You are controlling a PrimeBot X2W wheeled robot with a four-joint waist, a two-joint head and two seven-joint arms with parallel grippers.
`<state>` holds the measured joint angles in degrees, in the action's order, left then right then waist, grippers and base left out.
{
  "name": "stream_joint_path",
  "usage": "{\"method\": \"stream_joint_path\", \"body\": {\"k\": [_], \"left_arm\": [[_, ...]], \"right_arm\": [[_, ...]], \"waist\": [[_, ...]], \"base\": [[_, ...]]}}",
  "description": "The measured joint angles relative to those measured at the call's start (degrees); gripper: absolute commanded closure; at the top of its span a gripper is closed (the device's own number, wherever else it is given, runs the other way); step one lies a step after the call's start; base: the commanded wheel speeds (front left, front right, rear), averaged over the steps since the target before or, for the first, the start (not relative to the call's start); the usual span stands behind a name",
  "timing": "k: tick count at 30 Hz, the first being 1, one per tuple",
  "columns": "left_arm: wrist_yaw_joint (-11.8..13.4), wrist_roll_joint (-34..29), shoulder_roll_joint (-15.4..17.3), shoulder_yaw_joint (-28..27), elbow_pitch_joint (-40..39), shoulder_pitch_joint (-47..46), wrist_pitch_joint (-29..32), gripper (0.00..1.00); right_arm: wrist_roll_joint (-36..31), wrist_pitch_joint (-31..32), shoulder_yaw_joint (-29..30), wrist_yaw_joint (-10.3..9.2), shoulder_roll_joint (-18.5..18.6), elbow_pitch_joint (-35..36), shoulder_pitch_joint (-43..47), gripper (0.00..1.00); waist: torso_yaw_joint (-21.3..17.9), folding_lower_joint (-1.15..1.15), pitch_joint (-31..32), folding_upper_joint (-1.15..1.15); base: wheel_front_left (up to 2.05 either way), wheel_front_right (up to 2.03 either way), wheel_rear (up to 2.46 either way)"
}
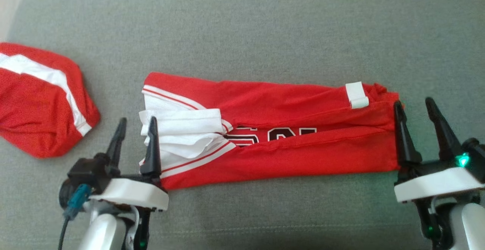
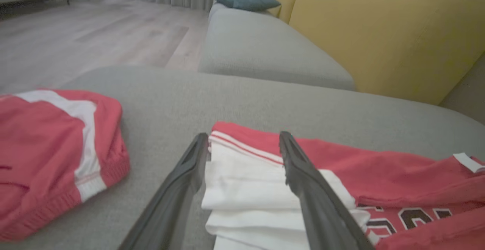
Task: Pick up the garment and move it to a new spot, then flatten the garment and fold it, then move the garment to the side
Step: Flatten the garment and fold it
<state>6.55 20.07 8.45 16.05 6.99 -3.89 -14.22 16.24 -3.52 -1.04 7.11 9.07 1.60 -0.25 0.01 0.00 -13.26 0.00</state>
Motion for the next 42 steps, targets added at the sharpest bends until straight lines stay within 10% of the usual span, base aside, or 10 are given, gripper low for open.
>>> {"method": "stream_joint_path", "body": {"k": [19, 42], "left_arm": [[2.52, -2.85, 2.08, 0.02, -8.62, 2.71, 0.60, 0.00], [0.71, -3.34, 1.38, 2.66, -7.42, -3.85, 0.43, 0.00]], "right_arm": [[-2.70, 5.16, 1.51, 0.00, -2.87, 6.60, 3.00, 0.00], [4.89, 16.94, 1.72, 0.00, 1.97, -16.60, -8.76, 0.00]], "waist": [[-1.02, 0.00, 2.77, 0.00], [1.91, 0.00, -5.74, 0.00]], "base": [[0.00, 0.00, 0.00], [0.00, 0.00, 0.00]]}}
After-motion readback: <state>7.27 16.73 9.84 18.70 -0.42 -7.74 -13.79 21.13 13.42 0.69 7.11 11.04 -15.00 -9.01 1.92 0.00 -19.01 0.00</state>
